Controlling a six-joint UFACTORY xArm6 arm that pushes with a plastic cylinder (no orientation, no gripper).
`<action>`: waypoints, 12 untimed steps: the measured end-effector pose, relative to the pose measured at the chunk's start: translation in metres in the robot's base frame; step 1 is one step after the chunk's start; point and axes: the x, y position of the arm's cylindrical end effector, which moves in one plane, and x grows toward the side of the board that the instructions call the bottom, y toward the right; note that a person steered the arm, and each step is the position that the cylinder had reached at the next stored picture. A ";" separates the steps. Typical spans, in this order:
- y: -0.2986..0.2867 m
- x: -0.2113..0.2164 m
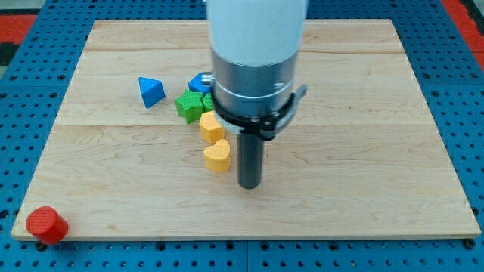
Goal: Slide the yellow heart at the bottom left side of the green star
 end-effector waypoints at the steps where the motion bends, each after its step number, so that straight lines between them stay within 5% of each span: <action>1: -0.026 0.002; 3: -0.018 0.001; 6: 0.068 -0.024; 9: -0.041 -0.021; 11: -0.145 -0.056; 12: -0.134 -0.072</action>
